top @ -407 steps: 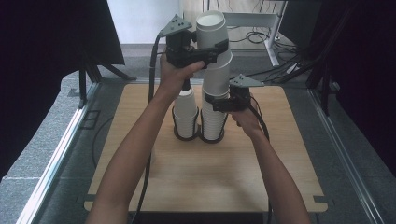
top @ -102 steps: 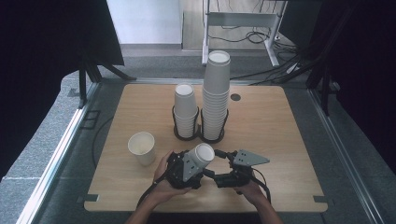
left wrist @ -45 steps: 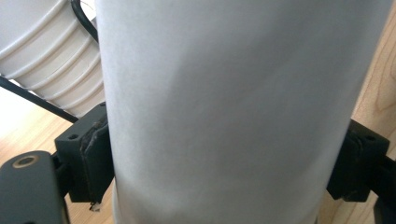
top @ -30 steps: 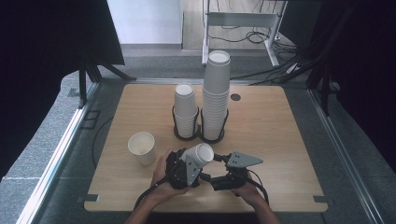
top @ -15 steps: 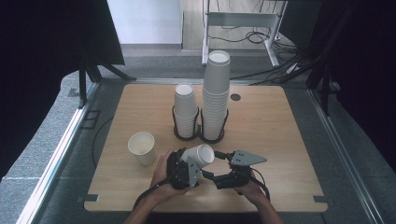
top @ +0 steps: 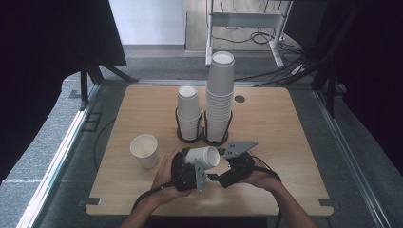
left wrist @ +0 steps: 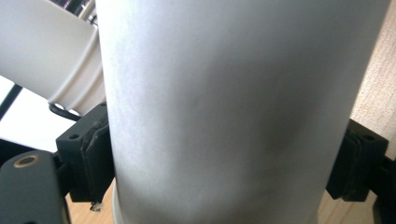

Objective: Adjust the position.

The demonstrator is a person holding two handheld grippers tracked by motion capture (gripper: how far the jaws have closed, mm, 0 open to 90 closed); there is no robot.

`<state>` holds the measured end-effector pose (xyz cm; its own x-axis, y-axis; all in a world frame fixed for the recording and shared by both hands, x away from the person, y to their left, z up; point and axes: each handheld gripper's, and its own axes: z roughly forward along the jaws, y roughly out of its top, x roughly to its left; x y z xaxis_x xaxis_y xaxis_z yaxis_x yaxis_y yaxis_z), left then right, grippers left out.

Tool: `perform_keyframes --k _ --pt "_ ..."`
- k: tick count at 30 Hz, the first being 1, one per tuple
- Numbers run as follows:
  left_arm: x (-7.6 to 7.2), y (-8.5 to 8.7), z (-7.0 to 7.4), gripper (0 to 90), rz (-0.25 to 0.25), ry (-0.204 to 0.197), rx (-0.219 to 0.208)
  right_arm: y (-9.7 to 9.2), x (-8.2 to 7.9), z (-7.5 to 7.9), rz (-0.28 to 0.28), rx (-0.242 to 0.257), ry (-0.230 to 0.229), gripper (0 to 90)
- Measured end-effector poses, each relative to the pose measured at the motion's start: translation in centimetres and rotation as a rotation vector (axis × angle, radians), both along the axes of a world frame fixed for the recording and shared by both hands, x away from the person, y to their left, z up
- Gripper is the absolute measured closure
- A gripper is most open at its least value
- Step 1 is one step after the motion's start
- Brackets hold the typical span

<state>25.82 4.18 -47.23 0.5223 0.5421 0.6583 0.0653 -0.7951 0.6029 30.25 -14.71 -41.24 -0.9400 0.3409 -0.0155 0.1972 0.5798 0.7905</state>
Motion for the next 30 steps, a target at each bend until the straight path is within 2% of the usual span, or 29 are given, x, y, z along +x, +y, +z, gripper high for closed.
perform_keyframes --k 1,2,3,5,6,8,9,10,11,13,15,16,18,20,21,23,26,27,28,30 --pt "0.0 0.0 0.0 12.8 0.0 0.0 0.0 0.2 0.2 0.3 0.006 -0.026 -0.003 11.0" --pt "0.0 0.0 0.1 12.8 -0.001 -0.002 0.01 0.2 0.2 0.3 0.006 -0.026 -0.003 11.0" --pt "0.0 0.0 0.1 12.8 0.001 -0.006 0.017 0.3 0.3 0.5 0.011 -0.046 0.0 10.5" --pt "0.1 0.0 0.2 12.8 0.004 -0.011 0.028 0.6 0.7 1.2 0.025 -0.108 0.002 9.7" --pt "0.1 -0.1 0.2 12.8 0.006 -0.025 0.042 0.9 1.0 1.7 0.032 -0.162 -0.001 9.1" --pt "0.1 -0.2 0.2 12.8 0.008 -0.033 0.048 1.0 1.1 1.9 0.034 -0.177 0.002 9.0" --pt "0.1 -0.2 0.2 12.8 0.006 -0.035 0.05 1.1 1.3 2.1 0.037 -0.202 0.005 9.0" --pt "0.1 -0.3 0.2 12.8 0.006 -0.039 0.057 1.4 1.6 2.4 0.047 -0.248 0.015 9.1" --pt "0.1 -0.4 0.1 12.8 0.002 -0.043 0.062 1.4 1.6 2.4 0.047 -0.248 0.015 9.1" --pt "0.1 -0.7 0.0 12.8 -0.008 -0.049 0.064 1.6 1.8 2.6 0.066 -0.276 0.031 9.3" --pt "0.0 -0.9 -0.1 12.8 -0.016 -0.053 0.073 1.9 2.0 2.7 0.084 -0.318 0.027 9.6" --pt "-0.2 -0.9 0.3 12.8 -0.016 -0.042 0.144 2.3 2.1 2.7 0.097 -0.352 0.024 10.1" --pt "-0.3 -1.1 0.3 12.8 -0.023 -0.043 0.144 2.5 2.1 2.6 0.108 -0.369 0.026 10.4" --pt "-0.4 -1.5 0.3 12.8 -0.038 -0.049 0.153 3.1 2.1 2.4 0.14 -0.425 0.028 11.6" --pt "-0.4 -1.5 0.3 12.8 -0.038 -0.049 0.153 3.1 2.1 2.4 0.14 -0.425 0.028 11.6" --pt "-0.5 -1.9 0.2 12.8 -0.055 -0.059 0.156 3.8 2.2 2.3 0.176 -0.471 0.032 13.1" --pt "-0.7 -2.2 0.2 12.8 -0.068 -0.069 0.16 4.1 2.3 2.3 0.184 -0.499 0.038 13.8" --pt "-0.8 -2.4 0.1 12.8 -0.077 -0.073 0.124 4.2 2.4 2.2 0.191 -0.51 0.041 14.6" --pt "-0.9 -2.4 0.4 12.8 -0.073 -0.069 0.178 4.3 2.4 2.2 0.194 -0.516 0.046 15.4" --pt "-0.9 -2.6 0.4 12.8 -0.076 -0.073 0.183 4.4 2.5 2.1 0.207 -0.524 0.062 16.1"
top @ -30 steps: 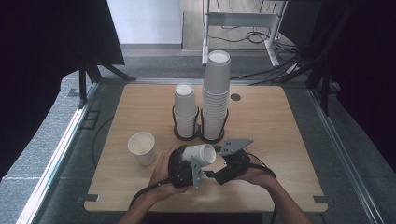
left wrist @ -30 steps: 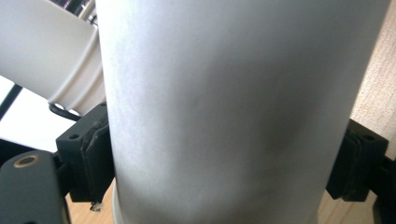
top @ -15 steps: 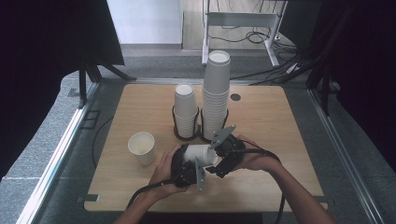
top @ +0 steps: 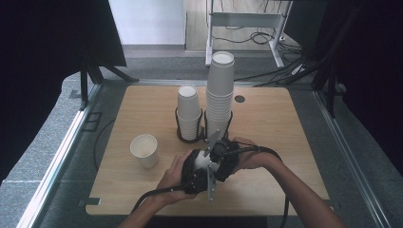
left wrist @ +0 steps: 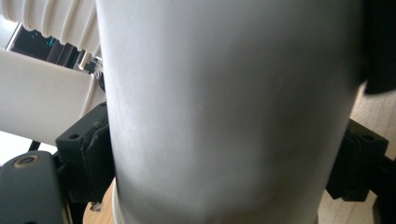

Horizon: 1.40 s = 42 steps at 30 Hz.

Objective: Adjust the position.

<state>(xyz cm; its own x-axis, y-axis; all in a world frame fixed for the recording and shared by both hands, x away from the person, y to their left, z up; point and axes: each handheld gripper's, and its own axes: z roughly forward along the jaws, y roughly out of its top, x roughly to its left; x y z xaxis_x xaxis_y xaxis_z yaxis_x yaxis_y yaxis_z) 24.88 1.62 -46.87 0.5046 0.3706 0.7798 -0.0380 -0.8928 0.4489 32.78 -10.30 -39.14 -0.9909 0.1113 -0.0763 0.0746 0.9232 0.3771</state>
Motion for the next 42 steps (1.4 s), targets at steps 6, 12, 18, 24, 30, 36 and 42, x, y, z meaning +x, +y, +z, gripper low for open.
perform_keyframes --k 6,12,18,24,30,36,42 --pt "-0.1 -0.3 -0.3 12.7 0.006 -0.008 0.021 0.0 0.4 -0.5 0.004 -0.036 0.028 18.0" --pt "0.1 -0.6 -0.5 10.9 0.021 0.001 0.013 -0.6 0.8 -0.7 -0.003 -0.021 0.039 21.7" --pt "0.2 -0.9 -0.7 8.8 0.018 0.013 -0.003 -1.0 0.9 -1.0 -0.001 -0.016 0.048 22.3" --pt "0.1 -0.4 -0.2 1.7 0.0 0.053 -0.065 -1.8 1.3 -1.5 -0.048 -0.001 0.036 22.5" --pt "0.2 0.2 -0.1 1.2 -0.002 0.107 -0.179 -2.7 1.7 -2.3 -0.087 0.046 0.032 22.5" --pt "0.4 1.0 0.5 2.1 0.025 0.163 -0.253 -3.2 1.9 -3.2 -0.114 0.095 0.037 22.5" --pt "0.6 1.9 1.0 2.5 0.035 0.203 -0.345 -3.6 1.9 -3.5 -0.146 0.152 0.032 22.5"
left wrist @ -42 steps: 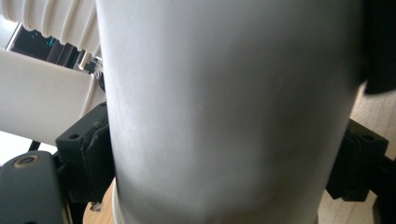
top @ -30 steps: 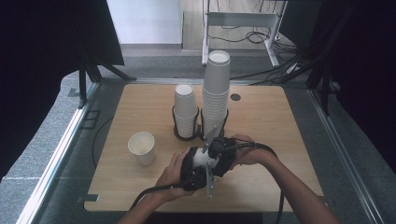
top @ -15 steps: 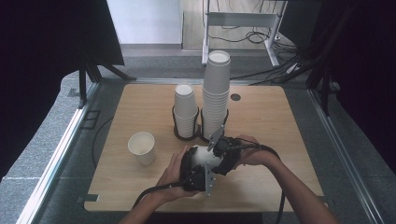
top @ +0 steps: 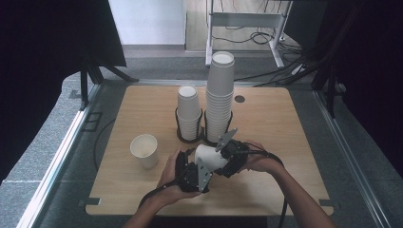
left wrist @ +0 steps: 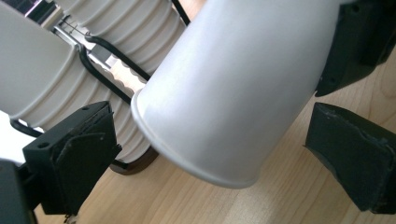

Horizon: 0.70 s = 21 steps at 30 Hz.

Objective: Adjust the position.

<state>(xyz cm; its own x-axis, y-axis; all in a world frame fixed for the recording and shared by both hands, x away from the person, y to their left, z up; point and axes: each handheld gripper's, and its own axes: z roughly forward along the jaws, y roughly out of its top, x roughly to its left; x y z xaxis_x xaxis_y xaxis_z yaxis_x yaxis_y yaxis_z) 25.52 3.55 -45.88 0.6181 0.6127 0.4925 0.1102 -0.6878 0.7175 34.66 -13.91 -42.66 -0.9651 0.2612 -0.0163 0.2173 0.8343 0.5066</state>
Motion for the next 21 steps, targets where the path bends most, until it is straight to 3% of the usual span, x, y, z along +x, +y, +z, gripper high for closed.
perform_keyframes --k 14,21 --pt "0.3 1.6 0.5 10.3 0.035 0.083 -0.195 -0.8 -0.1 -1.1 -0.083 0.133 -0.026 22.5" --pt "0.7 2.6 0.7 10.7 0.061 0.109 -0.257 -1.0 -0.4 -1.4 -0.121 0.194 -0.038 22.5"
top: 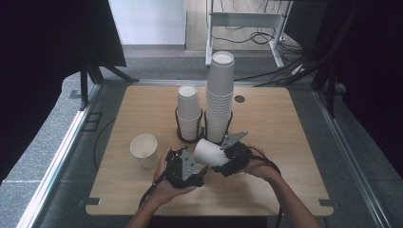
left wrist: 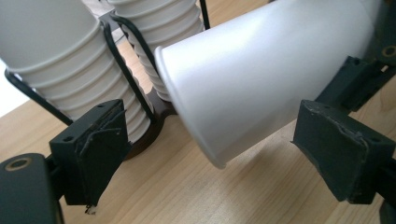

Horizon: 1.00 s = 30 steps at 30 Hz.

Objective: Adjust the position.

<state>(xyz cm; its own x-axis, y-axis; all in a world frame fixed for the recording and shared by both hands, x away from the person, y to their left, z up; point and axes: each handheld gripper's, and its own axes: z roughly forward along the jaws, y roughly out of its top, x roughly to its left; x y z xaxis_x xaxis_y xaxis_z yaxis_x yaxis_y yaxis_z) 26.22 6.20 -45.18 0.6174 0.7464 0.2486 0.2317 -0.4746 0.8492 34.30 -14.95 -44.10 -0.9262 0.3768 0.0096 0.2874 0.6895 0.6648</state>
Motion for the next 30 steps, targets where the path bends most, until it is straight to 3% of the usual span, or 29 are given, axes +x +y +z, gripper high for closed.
perform_keyframes --k 6,10,11,23,30 --pt "0.0 0.2 0.0 11.9 0.006 0.007 -0.014 -0.2 -0.2 -0.3 -0.03 0.051 -0.001 22.5" --pt "0.1 0.3 0.0 12.0 0.01 0.019 -0.043 -0.2 -0.4 -0.5 -0.053 0.065 -0.017 22.5" --pt "0.1 0.4 0.0 12.2 0.013 0.029 -0.057 -0.3 -0.6 -0.4 -0.065 0.088 -0.017 22.5" --pt "0.3 1.3 0.2 12.6 0.028 0.066 -0.143 -0.4 -1.7 -1.5 -0.142 0.175 -0.047 22.5" --pt "0.5 1.9 0.1 13.0 0.035 0.081 -0.16 -0.5 -2.3 -2.1 -0.177 0.209 -0.071 22.5"
